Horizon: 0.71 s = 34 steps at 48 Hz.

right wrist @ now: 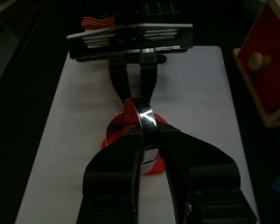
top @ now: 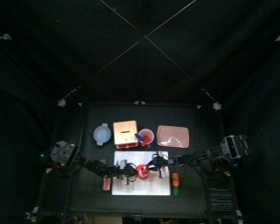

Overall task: Get the cutter from the drawer then cut the dough then place the extra dough in the bowl
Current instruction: Place the extra dough in the bowl

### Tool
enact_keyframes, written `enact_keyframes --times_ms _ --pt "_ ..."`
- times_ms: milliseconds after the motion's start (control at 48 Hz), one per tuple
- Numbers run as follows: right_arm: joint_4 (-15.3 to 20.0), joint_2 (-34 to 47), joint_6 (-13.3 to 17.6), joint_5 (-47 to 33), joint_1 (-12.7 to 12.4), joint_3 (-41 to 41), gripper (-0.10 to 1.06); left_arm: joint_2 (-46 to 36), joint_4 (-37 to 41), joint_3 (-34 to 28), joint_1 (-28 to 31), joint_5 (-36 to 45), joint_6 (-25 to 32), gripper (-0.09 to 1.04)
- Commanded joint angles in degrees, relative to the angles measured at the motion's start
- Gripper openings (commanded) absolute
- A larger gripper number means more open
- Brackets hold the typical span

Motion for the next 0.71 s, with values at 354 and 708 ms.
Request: enact_keyframes --times_ms 354,708 --pt "1.14 -8.26 0.62 5.01 -2.37 6.94 0.59 -1.85 0.09 -0.79 0.26 -0.09 0.09 0.58" --pt "1.23 -5.10 0.62 5.01 -2.81 6.77 0.65 -3.08 1.93 -1.41 0.26 -0.09 0.00 0.71"
